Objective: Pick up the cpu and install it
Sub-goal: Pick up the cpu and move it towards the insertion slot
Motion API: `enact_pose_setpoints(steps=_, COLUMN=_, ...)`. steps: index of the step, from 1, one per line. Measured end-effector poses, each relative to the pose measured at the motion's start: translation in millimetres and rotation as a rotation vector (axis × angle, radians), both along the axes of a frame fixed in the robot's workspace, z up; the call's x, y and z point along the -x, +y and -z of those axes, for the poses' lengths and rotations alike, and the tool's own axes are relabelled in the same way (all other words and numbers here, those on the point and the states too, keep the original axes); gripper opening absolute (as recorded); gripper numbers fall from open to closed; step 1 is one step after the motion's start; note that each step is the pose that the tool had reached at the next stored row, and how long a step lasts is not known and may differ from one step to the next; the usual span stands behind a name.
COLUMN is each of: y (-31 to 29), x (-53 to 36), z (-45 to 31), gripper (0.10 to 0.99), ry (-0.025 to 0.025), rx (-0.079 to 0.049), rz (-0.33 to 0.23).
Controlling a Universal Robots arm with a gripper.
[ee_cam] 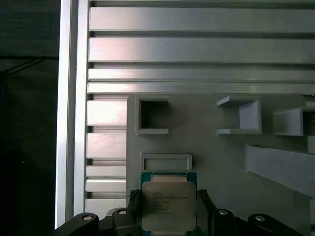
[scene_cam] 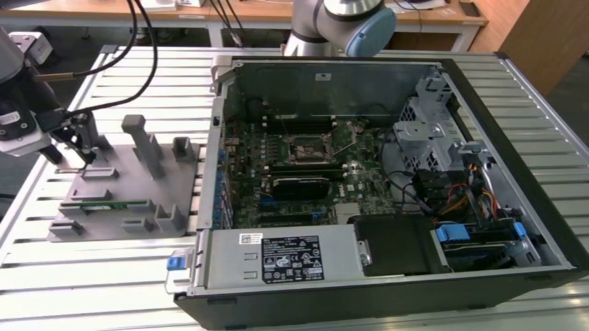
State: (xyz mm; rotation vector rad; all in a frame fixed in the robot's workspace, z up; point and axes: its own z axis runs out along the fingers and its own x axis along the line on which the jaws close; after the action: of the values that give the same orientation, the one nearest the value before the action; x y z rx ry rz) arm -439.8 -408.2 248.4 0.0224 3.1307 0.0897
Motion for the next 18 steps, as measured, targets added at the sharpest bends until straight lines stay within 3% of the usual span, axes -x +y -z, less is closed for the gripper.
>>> enact_pose_setpoints(steps=18, y=0.4, x=0.0, z=-12.4, gripper=0.537, ry=-0.0001, rx=0.0, rz=0.0)
